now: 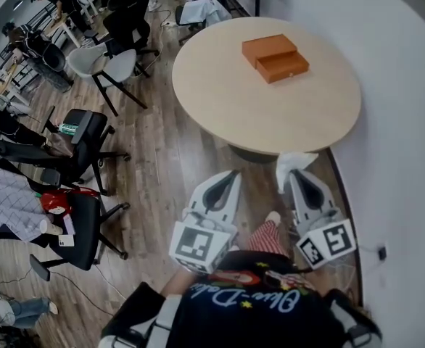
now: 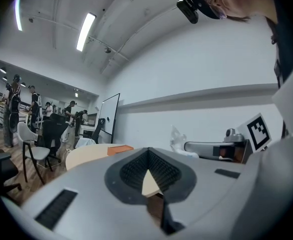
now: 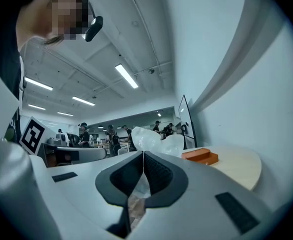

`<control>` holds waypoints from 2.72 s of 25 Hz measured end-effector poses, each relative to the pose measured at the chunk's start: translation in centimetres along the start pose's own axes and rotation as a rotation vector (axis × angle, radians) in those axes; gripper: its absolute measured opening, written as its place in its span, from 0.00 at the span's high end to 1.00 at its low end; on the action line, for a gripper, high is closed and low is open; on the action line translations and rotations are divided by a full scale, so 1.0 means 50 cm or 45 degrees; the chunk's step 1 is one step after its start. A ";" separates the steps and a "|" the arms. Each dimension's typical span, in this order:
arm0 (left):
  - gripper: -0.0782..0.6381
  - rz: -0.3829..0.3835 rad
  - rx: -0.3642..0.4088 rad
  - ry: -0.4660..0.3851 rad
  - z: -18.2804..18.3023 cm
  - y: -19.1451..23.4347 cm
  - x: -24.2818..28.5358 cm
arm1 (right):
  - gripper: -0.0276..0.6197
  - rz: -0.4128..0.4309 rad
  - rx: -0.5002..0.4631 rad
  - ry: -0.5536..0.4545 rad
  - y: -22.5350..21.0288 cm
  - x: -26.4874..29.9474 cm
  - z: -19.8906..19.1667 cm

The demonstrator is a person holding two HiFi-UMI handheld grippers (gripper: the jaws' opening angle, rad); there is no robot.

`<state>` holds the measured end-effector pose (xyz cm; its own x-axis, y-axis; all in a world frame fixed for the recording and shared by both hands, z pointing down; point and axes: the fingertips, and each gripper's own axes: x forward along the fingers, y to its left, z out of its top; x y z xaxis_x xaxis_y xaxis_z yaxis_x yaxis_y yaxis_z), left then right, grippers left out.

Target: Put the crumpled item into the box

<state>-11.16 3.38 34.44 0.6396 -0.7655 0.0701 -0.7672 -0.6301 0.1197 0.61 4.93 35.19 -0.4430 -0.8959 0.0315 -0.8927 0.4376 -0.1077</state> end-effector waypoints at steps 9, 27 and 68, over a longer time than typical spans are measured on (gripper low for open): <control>0.90 0.029 0.048 -0.017 0.037 0.012 0.112 | 0.95 0.026 0.013 -0.025 -0.097 0.052 0.022; 0.90 0.044 0.080 0.005 0.056 -0.038 0.275 | 0.95 0.088 0.041 -0.061 -0.258 0.092 0.067; 0.90 0.125 0.133 0.011 0.088 0.002 0.561 | 0.95 0.100 0.067 -0.071 -0.528 0.220 0.122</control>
<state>6.48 -18.73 32.05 0.5614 -0.8232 0.0848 -0.8265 -0.5629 0.0082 19.79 -16.92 32.32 -0.5051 -0.8623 -0.0347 -0.8490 0.5037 -0.1598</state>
